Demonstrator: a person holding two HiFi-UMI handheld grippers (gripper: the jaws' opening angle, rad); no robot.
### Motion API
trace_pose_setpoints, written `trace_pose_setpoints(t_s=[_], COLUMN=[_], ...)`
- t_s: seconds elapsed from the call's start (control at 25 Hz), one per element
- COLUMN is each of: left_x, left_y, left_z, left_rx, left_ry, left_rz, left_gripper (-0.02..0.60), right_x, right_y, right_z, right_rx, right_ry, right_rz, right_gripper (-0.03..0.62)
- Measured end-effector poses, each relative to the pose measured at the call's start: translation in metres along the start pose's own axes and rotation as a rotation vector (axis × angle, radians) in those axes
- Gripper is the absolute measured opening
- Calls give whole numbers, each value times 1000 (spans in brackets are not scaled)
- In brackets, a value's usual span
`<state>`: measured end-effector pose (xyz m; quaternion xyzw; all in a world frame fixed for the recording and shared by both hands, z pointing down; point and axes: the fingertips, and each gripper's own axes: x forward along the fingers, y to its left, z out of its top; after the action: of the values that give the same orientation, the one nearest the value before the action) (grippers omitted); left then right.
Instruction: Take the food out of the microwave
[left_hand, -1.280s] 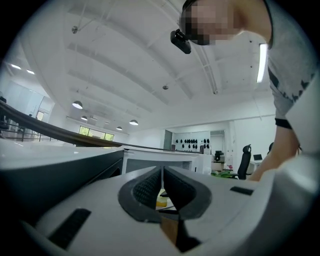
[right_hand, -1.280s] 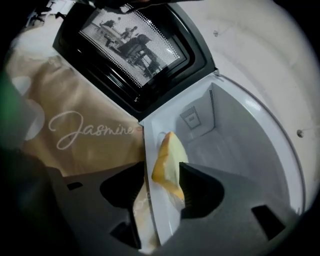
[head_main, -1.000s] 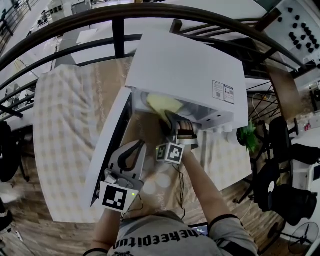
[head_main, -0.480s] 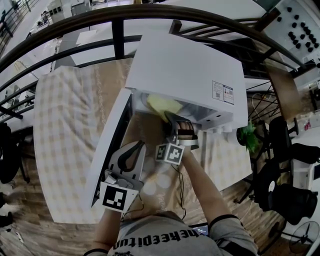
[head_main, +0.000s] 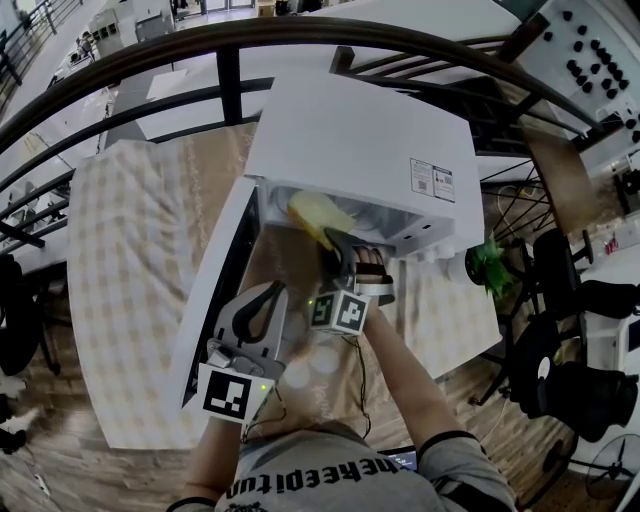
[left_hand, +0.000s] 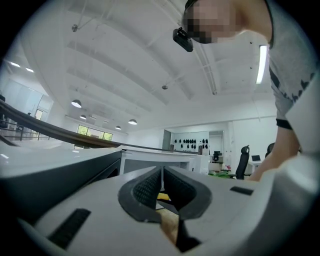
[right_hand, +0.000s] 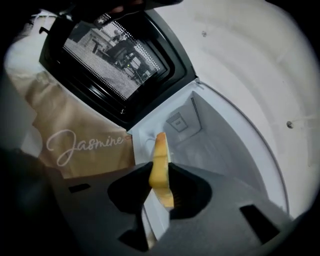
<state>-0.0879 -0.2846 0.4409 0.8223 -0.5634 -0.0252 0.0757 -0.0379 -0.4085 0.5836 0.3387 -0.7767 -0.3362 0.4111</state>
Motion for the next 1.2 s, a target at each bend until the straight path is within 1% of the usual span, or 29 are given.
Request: trace_pose_setpoints(t_s=[0.24,0.36,0.44,0.52,0.68,0.96,1.2], left_x=[-5,-7,-10,-12,-17,-30,-37], left_y=[-5,-8,-11,-13,-17,-24,-32], left_z=[13,25,24,28,38,42,54], left_rx=[22,42,33,40,54,52,69], left_ry=[-43,-85,-74,-86,-118,-103,-136], left_rz=[1,5,1,3,4,3,5], left_gripper=[15,15,15,15,15,15,15], right_x=[-18,-29,-36,-43,-58,-82,-105], right_y=[-2,-6,-8,-10,-14,-17,-25], right_z=[5,9,14,19,27,31,35], right_rx=[44,75,107,140,224,386,506], right_ry=[-20,-35,-55,-72,-92,-105,-128], right_rz=[-4,-3,-7,1,20,55,61], right_gripper=[87,87,87,87,87,87,89])
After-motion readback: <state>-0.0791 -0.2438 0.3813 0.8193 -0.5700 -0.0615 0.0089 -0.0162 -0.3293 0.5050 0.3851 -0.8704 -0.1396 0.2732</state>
